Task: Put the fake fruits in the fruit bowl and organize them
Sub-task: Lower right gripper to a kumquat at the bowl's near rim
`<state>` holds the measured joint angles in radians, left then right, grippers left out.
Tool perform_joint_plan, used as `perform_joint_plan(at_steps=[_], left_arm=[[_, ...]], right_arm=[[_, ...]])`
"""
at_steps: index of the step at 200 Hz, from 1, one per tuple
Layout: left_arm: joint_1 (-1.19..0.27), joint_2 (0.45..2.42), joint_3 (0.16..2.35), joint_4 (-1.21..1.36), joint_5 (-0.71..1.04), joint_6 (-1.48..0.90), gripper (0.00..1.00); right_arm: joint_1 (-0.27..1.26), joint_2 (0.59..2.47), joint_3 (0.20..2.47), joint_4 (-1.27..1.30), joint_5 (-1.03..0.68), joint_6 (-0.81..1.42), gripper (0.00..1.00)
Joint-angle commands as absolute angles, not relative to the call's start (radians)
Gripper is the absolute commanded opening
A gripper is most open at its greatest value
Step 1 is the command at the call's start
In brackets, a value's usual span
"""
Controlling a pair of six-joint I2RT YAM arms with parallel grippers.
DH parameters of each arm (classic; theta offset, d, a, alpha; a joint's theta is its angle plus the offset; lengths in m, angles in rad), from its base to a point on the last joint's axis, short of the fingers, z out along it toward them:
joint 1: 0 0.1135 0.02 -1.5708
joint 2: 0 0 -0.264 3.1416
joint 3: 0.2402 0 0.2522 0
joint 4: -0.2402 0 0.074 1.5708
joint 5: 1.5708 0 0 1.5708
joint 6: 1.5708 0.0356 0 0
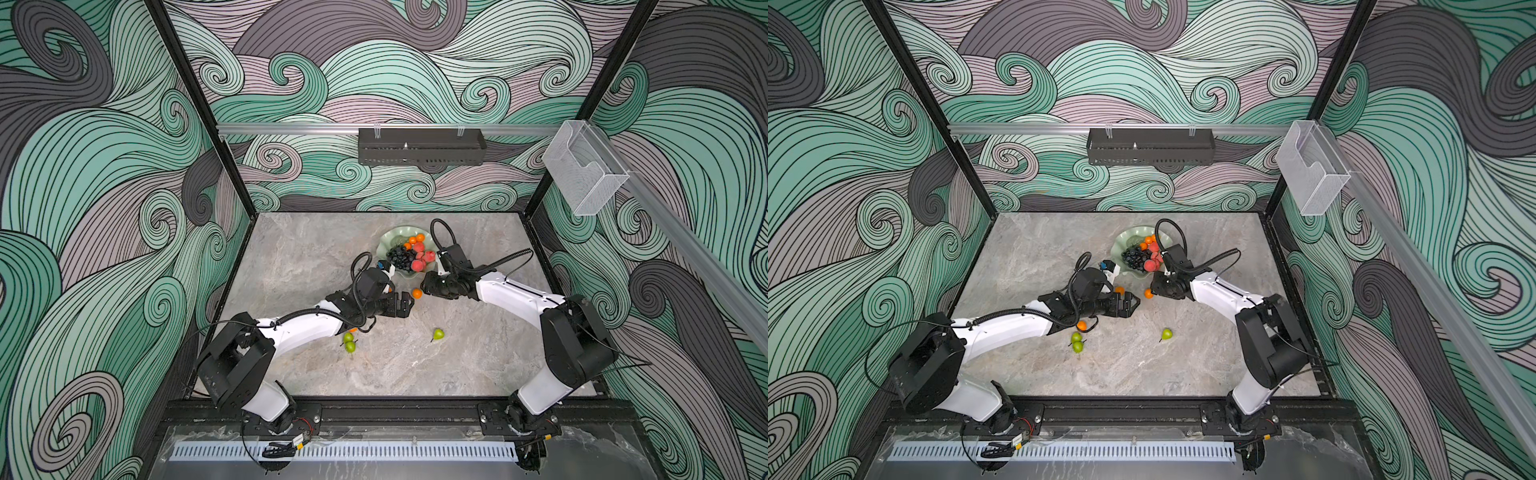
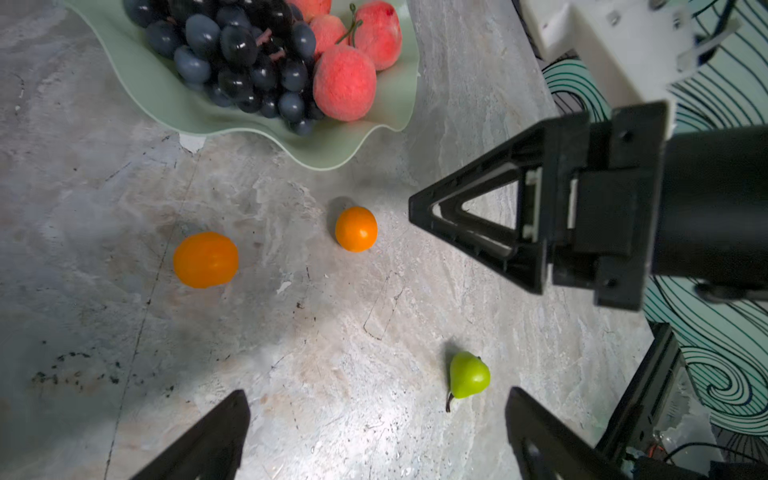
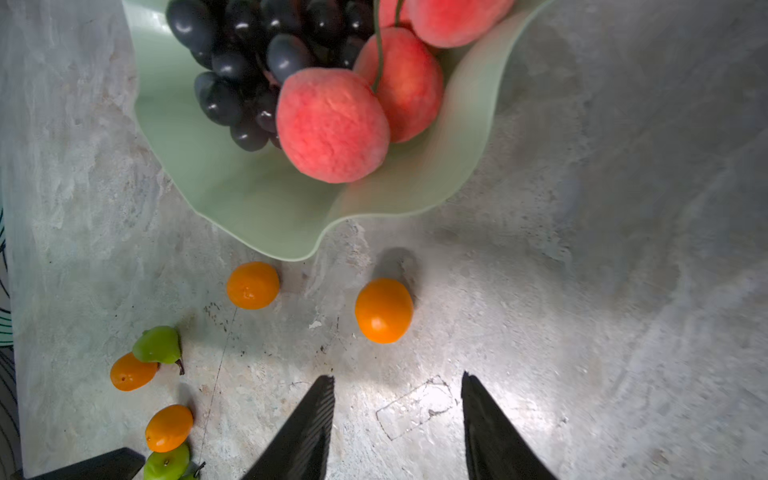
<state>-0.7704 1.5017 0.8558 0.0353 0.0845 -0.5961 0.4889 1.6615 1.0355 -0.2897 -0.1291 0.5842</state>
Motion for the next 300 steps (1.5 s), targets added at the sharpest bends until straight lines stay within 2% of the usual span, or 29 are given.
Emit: perform_joint_plan(at_steps=[1, 112, 300], left_arm=[[-0.775, 1.513, 0.864, 0.077, 0.071, -0.624, 0.98], [-0.774, 1.506, 0.88, 0.017, 0.045, -0.591, 0.99], [-0.774, 1.517, 0.887, 0.0, 0.035, -0.59, 0.99]], right_arm=[[0.498, 1.71, 1.064, -0.255, -0.14, 0.58, 0.51], [0.517, 1.89, 1.183, -0.285, -0.174, 0.575, 0.51], [0.535, 1.953, 1.239, -0.393, -0.142, 0.552, 0.47]])
